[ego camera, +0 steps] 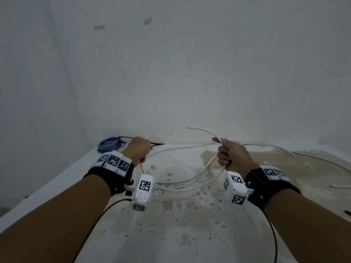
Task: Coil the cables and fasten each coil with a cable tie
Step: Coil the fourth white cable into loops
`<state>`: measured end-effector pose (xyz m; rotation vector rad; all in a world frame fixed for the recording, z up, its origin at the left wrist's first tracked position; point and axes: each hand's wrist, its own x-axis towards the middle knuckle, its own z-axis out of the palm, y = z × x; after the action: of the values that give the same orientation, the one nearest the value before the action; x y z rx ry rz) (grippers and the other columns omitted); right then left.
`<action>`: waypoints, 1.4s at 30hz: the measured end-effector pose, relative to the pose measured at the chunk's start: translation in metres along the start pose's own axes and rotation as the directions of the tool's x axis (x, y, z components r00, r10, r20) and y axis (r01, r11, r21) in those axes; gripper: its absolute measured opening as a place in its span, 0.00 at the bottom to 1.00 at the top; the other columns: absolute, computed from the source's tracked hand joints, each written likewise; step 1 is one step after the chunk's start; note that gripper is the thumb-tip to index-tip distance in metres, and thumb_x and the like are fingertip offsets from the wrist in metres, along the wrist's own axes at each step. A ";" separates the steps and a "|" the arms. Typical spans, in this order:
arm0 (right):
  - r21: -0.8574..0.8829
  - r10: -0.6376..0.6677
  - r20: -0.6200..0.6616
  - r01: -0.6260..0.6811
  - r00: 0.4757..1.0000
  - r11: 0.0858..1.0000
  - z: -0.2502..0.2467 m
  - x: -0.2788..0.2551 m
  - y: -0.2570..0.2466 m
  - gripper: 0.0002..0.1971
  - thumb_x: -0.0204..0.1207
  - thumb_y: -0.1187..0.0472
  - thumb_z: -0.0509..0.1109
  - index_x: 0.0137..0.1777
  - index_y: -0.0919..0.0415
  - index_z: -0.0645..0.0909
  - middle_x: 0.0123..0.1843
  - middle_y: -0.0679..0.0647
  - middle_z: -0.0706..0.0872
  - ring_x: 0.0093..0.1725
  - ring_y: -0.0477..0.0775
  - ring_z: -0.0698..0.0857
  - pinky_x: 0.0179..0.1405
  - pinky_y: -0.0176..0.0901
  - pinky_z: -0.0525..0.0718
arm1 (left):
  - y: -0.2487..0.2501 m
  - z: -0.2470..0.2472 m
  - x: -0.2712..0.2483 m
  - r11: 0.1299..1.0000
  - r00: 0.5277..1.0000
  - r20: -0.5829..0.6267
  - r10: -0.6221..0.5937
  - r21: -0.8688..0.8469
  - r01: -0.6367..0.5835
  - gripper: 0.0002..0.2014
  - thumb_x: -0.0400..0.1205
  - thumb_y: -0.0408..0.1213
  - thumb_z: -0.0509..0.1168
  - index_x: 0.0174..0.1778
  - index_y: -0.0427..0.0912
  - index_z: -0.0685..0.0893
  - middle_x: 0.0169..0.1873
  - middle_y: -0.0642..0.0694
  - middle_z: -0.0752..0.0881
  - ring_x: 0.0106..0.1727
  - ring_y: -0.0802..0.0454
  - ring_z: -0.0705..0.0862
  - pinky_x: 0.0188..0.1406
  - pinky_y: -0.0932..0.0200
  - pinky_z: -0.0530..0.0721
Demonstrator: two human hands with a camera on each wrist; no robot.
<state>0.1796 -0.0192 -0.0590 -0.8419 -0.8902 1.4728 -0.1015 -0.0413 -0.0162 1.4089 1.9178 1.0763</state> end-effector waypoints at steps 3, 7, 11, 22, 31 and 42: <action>-0.028 -0.046 0.161 0.051 0.986 0.998 0.041 -0.004 0.003 0.16 0.89 0.52 0.58 0.42 0.58 0.75 0.22 0.47 0.61 0.17 0.44 0.57 0.13 0.33 0.58 | -0.006 0.005 -0.006 0.992 0.979 0.178 0.101 0.055 -0.113 0.18 0.90 0.44 0.56 0.66 0.37 0.84 0.42 0.41 0.82 0.30 0.51 0.73 0.24 0.62 0.70; -0.207 -0.103 0.257 0.159 0.961 0.965 0.091 -0.003 0.008 0.14 0.90 0.58 0.56 0.46 0.61 0.80 0.26 0.50 0.71 0.22 0.47 0.63 0.19 0.36 0.61 | 0.003 -0.001 -0.020 0.912 0.896 0.272 0.351 0.118 -0.393 0.17 0.89 0.47 0.55 0.65 0.46 0.85 0.32 0.50 0.77 0.25 0.62 0.72 0.23 0.70 0.68; -0.440 -0.170 0.241 0.264 0.956 0.859 0.118 0.005 0.018 0.14 0.87 0.51 0.60 0.56 0.60 0.83 0.23 0.49 0.69 0.20 0.46 0.63 0.18 0.35 0.60 | 0.008 -0.008 -0.026 0.833 0.805 0.281 0.522 0.035 -0.552 0.16 0.90 0.44 0.54 0.62 0.47 0.87 0.30 0.57 0.79 0.25 0.72 0.77 0.27 0.77 0.71; -0.408 -0.260 0.019 0.245 0.965 0.879 0.110 0.038 0.021 0.15 0.88 0.62 0.56 0.50 0.59 0.86 0.29 0.54 0.75 0.23 0.49 0.66 0.20 0.37 0.65 | -0.019 -0.003 0.006 0.865 0.862 -0.100 0.497 -0.023 -0.501 0.12 0.87 0.36 0.62 0.47 0.39 0.90 0.28 0.58 0.81 0.27 0.68 0.79 0.30 0.71 0.74; -0.367 -0.319 -0.039 0.283 0.947 0.886 0.093 0.059 -0.001 0.18 0.87 0.59 0.59 0.39 0.56 0.86 0.21 0.49 0.71 0.20 0.48 0.65 0.20 0.37 0.62 | 0.029 0.036 0.033 0.870 0.872 -0.081 0.483 -0.074 -0.488 0.11 0.85 0.40 0.64 0.47 0.40 0.90 0.31 0.52 0.84 0.27 0.60 0.76 0.31 0.62 0.75; -0.389 -0.262 0.232 0.337 0.937 0.857 0.056 0.062 -0.002 0.08 0.84 0.64 0.65 0.50 0.60 0.86 0.36 0.54 0.88 0.26 0.47 0.76 0.26 0.38 0.76 | 0.047 0.074 0.035 0.835 0.890 0.026 0.456 -0.357 -0.418 0.06 0.82 0.38 0.69 0.47 0.40 0.89 0.32 0.49 0.85 0.20 0.63 0.73 0.22 0.69 0.69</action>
<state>0.1253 0.0395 -0.0329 -0.8474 -1.4417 1.0990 -0.0299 0.0202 -0.0162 1.6977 1.2692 1.4272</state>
